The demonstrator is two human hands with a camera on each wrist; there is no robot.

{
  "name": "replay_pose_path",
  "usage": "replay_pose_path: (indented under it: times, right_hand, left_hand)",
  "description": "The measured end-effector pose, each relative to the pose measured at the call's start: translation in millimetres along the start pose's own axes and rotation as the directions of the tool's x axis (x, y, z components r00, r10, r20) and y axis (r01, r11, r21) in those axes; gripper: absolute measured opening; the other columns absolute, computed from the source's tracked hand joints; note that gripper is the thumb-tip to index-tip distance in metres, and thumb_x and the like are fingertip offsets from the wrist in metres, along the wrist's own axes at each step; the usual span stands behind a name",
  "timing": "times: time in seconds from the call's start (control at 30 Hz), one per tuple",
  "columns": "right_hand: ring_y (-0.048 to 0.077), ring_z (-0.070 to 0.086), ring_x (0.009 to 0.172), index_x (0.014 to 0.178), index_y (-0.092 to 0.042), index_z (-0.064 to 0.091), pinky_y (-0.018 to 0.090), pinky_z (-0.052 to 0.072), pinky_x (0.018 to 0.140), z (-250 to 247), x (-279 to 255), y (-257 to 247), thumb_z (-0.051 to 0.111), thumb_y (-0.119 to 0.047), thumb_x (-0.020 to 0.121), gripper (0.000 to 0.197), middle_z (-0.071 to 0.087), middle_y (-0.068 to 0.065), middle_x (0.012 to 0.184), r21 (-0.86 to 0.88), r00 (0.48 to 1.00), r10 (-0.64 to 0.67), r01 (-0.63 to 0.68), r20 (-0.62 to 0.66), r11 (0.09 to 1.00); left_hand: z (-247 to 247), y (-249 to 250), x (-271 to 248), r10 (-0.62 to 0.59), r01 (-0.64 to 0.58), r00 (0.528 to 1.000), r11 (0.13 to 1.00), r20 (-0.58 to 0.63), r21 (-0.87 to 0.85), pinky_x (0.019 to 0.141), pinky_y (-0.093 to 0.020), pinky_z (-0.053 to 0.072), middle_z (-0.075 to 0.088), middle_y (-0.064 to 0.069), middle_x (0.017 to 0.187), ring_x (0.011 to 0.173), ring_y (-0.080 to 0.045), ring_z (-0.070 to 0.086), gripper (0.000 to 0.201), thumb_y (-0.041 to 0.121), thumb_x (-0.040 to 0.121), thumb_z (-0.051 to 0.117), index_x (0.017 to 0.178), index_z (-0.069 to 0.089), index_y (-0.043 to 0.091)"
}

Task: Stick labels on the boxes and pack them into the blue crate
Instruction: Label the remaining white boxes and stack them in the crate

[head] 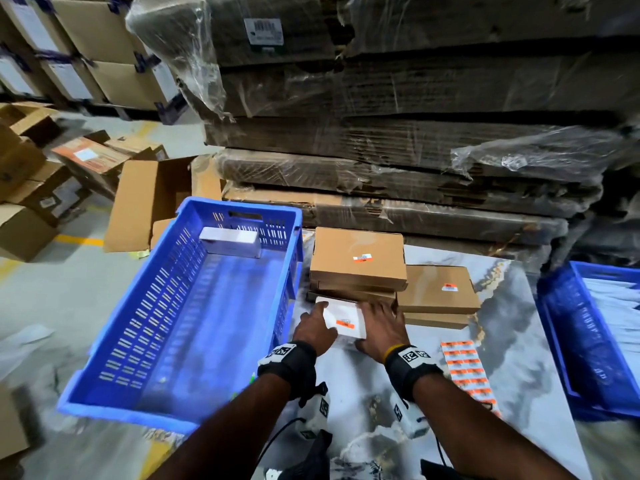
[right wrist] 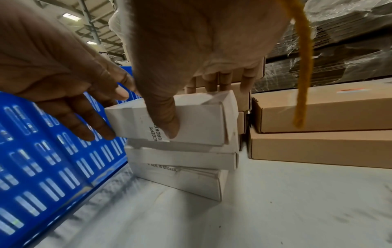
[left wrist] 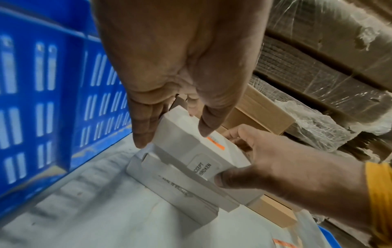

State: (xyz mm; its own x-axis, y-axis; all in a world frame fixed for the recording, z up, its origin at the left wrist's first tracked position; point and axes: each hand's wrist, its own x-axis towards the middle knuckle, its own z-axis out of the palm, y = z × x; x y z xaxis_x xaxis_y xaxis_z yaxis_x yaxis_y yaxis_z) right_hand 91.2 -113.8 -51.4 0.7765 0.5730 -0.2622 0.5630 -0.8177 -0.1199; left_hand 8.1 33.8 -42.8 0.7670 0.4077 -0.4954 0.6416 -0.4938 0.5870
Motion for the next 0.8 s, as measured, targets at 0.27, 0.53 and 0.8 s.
replay_pose_path:
  times: [0.27, 0.53, 0.8]
  right_hand:
    - [0.032, 0.041, 0.127, 0.146, -0.032, 0.022, 0.044, 0.037, 0.102, -5.3, -25.7, 4.8, 0.067, -0.057, 0.072, 0.091, 0.039, 0.009, 0.136, 0.115, 1.000, 0.029, -0.029, 0.002, 0.993]
    - [0.032, 0.048, 0.119, 0.145, -0.032, 0.025, 0.042, 0.042, 0.095, -4.0, -69.2, -1.5, 0.057, -0.065, 0.075, 0.084, 0.039, 0.009, 0.137, 0.211, 0.988, 0.138, -0.122, -0.064, 0.970]
    - [0.034, 0.046, 0.121, 0.147, -0.037, 0.015, 0.046, 0.043, 0.096, -17.0, -94.2, 3.5, 0.056, -0.071, 0.073, 0.091, 0.038, 0.009, 0.136, 0.375, 0.972, 0.226, -0.187, -0.064, 0.908]
  left_hand:
    - [12.0, 5.8, -23.1, 0.057, -0.098, 0.984, 0.966, -0.169, -0.241, 0.101, -0.038, 0.044, 0.039, -0.016, 0.149, 0.125, -0.034, 0.050, 0.075, 0.006, 0.083, 0.059, 0.151, 0.028, 0.018]
    - [37.3, 20.1, -45.7, -0.132, 0.034, 0.986, 0.770, -0.107, -0.638, 0.078, -0.046, 0.055, 0.062, -0.021, 0.120, 0.103, -0.036, 0.063, 0.085, 0.026, 0.080, 0.068, 0.145, 0.014, 0.022]
    - [46.0, 45.5, -64.0, 0.001, 0.086, 0.994, 0.579, 0.107, -0.811, 0.074, -0.046, 0.058, 0.054, -0.014, 0.137, 0.114, -0.037, 0.059, 0.076, 0.003, 0.094, 0.056, 0.152, 0.017, 0.033]
